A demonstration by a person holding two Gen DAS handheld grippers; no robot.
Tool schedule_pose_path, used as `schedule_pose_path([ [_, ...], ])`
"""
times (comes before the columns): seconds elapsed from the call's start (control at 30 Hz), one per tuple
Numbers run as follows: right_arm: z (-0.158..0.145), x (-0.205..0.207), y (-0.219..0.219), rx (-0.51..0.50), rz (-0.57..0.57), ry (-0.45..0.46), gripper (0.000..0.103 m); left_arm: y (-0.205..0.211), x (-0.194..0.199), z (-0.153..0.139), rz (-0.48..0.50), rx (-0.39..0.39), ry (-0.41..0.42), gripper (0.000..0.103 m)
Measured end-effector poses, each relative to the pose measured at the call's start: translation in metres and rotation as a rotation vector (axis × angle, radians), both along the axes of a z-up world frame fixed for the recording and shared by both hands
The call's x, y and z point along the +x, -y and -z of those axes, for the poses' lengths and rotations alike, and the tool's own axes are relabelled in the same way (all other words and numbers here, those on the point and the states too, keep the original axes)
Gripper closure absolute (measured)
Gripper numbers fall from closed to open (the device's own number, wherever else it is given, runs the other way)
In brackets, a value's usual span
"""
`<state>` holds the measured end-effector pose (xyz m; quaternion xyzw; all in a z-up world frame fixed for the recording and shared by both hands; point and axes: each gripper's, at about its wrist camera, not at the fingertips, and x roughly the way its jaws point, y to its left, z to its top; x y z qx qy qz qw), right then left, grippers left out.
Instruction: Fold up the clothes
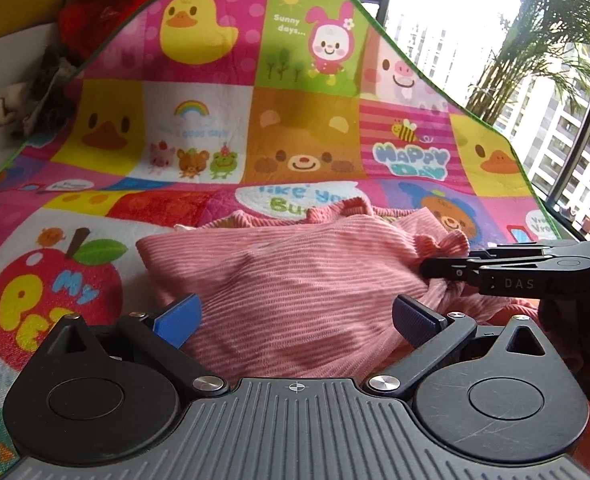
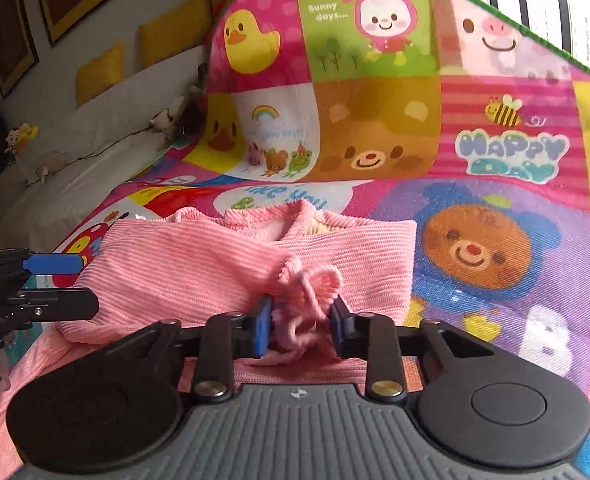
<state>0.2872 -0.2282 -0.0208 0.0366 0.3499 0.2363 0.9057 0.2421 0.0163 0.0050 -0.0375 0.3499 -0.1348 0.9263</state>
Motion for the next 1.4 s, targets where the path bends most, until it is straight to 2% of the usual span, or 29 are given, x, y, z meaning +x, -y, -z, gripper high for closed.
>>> schedule_pose_path([
  [0.07, -0.005, 0.001, -0.001, -0.015, 0.006, 0.035, 0.083, -0.001, 0.007, 0.003, -0.003, 0.001, -0.002, 0.0],
  [0.23, -0.003, 0.008, -0.001, -0.096, 0.008, 0.044, 0.081, -0.006, 0.021, 0.017, -0.026, 0.012, -0.031, 0.0],
  [0.33, -0.001, 0.013, -0.001, -0.145, 0.01, 0.049, 0.066, -0.01, 0.025, 0.024, -0.025, 0.0, -0.058, 0.0],
  [0.43, -0.016, 0.008, 0.002, -0.121, 0.017, 0.097, 0.056, -0.016, 0.025, 0.016, -0.035, -0.027, -0.046, 0.0],
  [0.57, -0.039, -0.001, 0.005, -0.068, 0.014, 0.164, 0.055, -0.019, 0.025, 0.004, -0.021, -0.102, -0.016, 0.0],
  [0.63, -0.041, 0.0, -0.002, -0.023, -0.04, 0.14, 0.056, -0.013, 0.028, 0.009, 0.002, -0.106, -0.032, 0.0],
  [0.7, -0.032, 0.003, -0.011, -0.015, -0.071, 0.095, 0.056, -0.007, 0.033, 0.021, -0.005, -0.072, -0.057, 0.0],
  [0.77, -0.012, 0.008, -0.023, -0.076, -0.077, 0.046, 0.056, -0.006, 0.034, 0.026, -0.008, -0.04, -0.055, 0.0],
  [0.83, -0.004, 0.008, -0.028, -0.113, -0.084, 0.052, 0.056, -0.012, 0.033, 0.021, -0.01, -0.047, -0.056, 0.0],
  [0.9, -0.013, 0.007, -0.028, -0.113, -0.092, 0.067, 0.057, -0.026, 0.032, 0.009, -0.04, -0.072, -0.029, 0.0],
  [0.97, -0.029, 0.008, -0.022, -0.083, -0.092, 0.095, 0.057, -0.04, 0.036, 0.001, -0.096, -0.056, 0.002, 0.0],
  [1.03, -0.041, 0.016, -0.02, -0.104, -0.074, 0.136, 0.057, -0.051, 0.047, 0.002, -0.158, -0.047, -0.015, 0.0],
  [1.13, -0.042, 0.039, -0.025, -0.13, -0.05, 0.128, 0.057, -0.057, 0.061, 0.012, -0.193, -0.039, -0.047, 0.0],
  [1.23, -0.028, 0.065, -0.038, -0.171, -0.049, 0.101, 0.057, -0.057, 0.069, 0.022, -0.209, -0.009, -0.058, 0.004],
  [1.27, -0.024, 0.069, -0.042, -0.184, -0.049, 0.1, 0.057, -0.057, 0.07, 0.024, -0.212, -0.002, -0.062, 0.009],
  [1.3, -0.021, 0.073, -0.045, -0.19, -0.047, 0.1, 0.057, -0.058, 0.07, 0.025, -0.21, -0.001, -0.065, 0.021],
  [1.4, -0.019, 0.077, -0.038, -0.166, -0.025, 0.101, 0.057, -0.064, 0.066, 0.026, -0.191, -0.007, -0.069, 0.025],
])
